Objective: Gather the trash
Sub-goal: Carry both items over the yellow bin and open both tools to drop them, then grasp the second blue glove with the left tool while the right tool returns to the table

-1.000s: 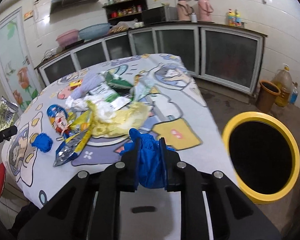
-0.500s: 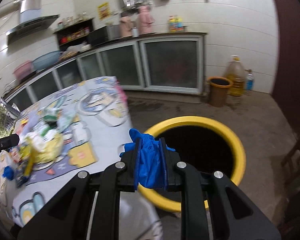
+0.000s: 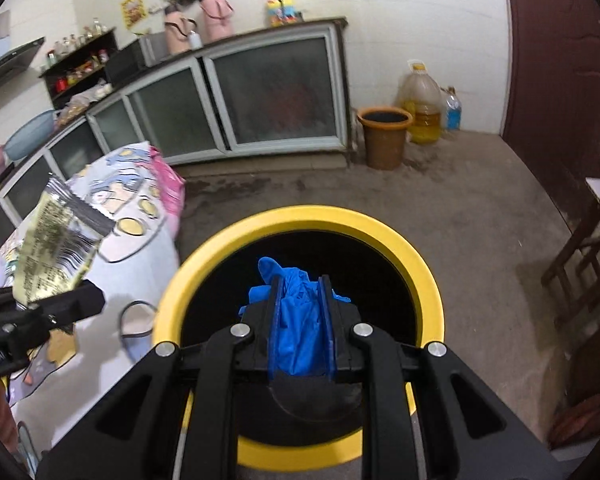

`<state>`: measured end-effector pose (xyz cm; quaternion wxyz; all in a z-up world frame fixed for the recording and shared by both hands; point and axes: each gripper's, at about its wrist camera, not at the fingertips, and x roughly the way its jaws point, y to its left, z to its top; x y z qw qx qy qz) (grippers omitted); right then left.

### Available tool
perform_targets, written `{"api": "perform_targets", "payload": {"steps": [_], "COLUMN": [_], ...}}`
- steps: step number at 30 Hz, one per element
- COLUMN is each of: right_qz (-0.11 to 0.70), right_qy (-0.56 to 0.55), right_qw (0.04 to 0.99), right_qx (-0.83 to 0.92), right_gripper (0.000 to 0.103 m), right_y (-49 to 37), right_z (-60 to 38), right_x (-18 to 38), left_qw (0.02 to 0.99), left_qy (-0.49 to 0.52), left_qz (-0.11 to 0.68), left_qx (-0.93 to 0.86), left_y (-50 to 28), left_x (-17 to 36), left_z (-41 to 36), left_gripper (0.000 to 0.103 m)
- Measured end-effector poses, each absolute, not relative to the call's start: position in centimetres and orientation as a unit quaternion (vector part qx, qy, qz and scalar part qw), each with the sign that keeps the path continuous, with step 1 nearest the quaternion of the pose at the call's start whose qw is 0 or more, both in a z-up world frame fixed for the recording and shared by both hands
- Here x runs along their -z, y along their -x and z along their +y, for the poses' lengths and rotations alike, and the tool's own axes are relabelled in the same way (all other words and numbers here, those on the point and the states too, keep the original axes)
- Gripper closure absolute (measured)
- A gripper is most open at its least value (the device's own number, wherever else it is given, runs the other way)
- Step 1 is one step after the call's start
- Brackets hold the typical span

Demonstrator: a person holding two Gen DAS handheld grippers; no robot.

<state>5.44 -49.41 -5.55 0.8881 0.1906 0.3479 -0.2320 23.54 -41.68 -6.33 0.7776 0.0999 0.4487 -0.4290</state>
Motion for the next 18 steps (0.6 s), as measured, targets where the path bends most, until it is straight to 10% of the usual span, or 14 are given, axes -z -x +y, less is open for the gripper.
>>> {"api": "perform_targets", "payload": {"steps": [3,7,10,18], "right_qz": [0.364,0.369,0.372,0.353], "right_qy": [-0.190,-0.191,-0.202,-0.222], "right_qw": [0.880,0.870,0.864,0.863], "right_qx": [0.237,0.266,0.274,0.284], "right_gripper": [0.083,0.060,0.050,0.049], "right_y": [-6.1,-5.7,-4.9,-1.7], "right_z": [-50.3,-51.2,-51.9,-51.6], "right_x": [6.8,7.7,8.3,7.2], "left_qw": [0.771,0.780,0.790,0.794], "left_qy": [-0.102,-0.088,-0.071,-0.064], "left_qz": [0.461,0.467,0.463,0.438], "left_qx": [0.428,0.408,0.395,0.416], "left_y": [-24.3,-25.3,-25.5,-23.6], "left_x": [7.7,8.4,8.2,5.4], "left_z": [-43.4,-44.0,-43.2,-41.5], "left_gripper": [0.080,0.024,0.008,0.008]}}
